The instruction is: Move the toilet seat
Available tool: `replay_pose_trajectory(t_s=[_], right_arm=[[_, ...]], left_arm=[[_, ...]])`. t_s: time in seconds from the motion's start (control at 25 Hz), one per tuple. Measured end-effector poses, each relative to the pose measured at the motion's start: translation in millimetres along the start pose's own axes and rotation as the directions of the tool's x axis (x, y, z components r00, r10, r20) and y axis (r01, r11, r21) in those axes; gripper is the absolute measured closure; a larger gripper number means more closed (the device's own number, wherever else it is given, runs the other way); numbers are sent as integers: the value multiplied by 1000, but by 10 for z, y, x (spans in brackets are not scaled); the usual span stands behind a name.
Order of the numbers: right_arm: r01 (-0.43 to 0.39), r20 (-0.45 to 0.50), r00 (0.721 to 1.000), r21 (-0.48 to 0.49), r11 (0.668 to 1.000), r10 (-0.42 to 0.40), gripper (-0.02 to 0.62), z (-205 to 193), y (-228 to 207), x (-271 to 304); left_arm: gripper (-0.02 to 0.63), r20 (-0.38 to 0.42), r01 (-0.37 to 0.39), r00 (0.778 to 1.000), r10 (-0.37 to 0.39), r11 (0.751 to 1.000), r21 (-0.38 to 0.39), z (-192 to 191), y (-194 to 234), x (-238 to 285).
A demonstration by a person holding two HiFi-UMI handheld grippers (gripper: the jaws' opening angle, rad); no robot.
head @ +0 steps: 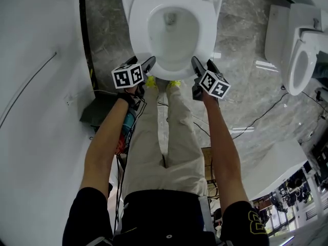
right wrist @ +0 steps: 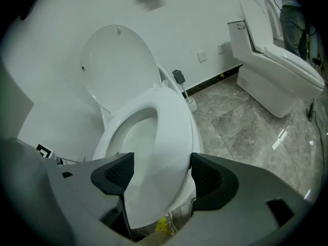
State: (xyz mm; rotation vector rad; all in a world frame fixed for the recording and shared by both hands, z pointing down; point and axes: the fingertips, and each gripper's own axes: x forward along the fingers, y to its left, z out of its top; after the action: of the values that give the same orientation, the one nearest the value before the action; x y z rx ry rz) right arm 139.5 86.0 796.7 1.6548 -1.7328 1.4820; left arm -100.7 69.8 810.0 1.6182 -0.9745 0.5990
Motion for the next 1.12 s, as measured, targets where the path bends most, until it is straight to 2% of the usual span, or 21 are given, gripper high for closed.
replay_pose_trajectory(t_s=[0.8, 1.12], right_arm=[[20, 3, 1000, 11, 1000, -20, 241, 49, 49, -82], [16, 0, 1000, 12, 1000, -16, 241, 83, 76, -131]], left_arm=[[219, -41, 23, 999, -21, 999, 37, 5, -66, -98], [219, -41, 22, 999, -21, 999, 29, 32, -99, -141]])
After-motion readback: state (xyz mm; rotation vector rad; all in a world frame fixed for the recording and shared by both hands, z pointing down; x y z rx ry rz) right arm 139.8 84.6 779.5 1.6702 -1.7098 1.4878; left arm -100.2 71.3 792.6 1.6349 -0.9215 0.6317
